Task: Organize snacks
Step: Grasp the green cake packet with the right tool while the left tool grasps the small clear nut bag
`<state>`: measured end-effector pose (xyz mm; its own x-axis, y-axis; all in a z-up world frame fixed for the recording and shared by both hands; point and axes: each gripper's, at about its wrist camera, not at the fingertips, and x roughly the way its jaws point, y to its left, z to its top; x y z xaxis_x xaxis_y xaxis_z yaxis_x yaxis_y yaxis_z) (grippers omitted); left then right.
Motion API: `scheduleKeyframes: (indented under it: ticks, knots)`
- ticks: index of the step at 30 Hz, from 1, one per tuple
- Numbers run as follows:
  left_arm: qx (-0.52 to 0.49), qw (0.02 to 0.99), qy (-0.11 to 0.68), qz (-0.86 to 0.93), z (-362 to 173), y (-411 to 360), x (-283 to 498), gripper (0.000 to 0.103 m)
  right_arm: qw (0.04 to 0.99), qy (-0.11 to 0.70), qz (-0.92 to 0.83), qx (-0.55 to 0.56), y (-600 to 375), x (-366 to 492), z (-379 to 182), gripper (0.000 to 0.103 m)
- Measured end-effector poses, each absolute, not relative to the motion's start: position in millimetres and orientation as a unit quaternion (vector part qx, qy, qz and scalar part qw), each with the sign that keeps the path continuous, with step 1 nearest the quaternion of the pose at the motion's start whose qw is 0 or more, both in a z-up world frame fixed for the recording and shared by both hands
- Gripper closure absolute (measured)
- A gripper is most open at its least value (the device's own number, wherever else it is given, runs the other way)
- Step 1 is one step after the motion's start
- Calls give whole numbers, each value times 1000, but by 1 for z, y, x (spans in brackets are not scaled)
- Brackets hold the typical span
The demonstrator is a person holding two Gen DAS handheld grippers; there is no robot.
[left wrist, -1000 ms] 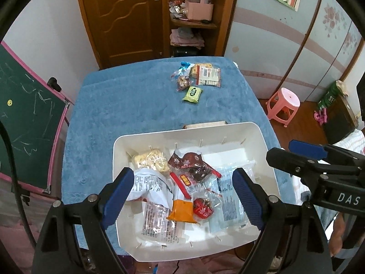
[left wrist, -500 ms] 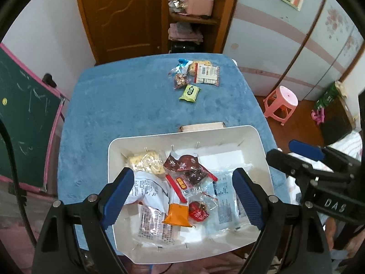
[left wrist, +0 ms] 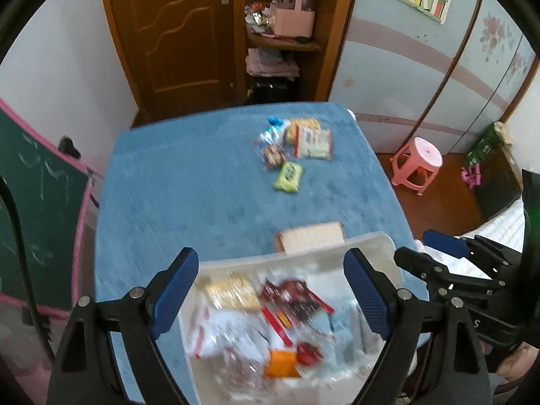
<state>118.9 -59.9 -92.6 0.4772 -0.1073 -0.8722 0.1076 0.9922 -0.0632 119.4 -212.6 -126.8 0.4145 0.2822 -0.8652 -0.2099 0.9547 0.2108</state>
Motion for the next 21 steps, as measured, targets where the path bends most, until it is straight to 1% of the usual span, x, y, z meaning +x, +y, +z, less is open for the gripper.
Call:
scheduleKeyframes:
  ticks: [7, 12, 14, 18, 21]
  knots:
    - [24, 866, 493, -75, -80, -55, 186, 16, 841, 522, 139, 31, -198, 181, -125, 47]
    - [38, 871, 483, -77, -86, -56, 254, 16, 833, 535, 126, 53, -191, 239, -138, 47]
    - [35, 867, 491, -82, -95, -56, 280, 16, 825, 549, 116, 64, -189, 264, -153, 47]
    - [18, 848, 521, -98, -133, -59, 334, 16, 803, 584, 89, 77, -182, 304, -201, 47]
    - [27, 836, 536, -110, -163, -65, 354, 16, 783, 611, 77, 85, -175, 321, -238, 47]
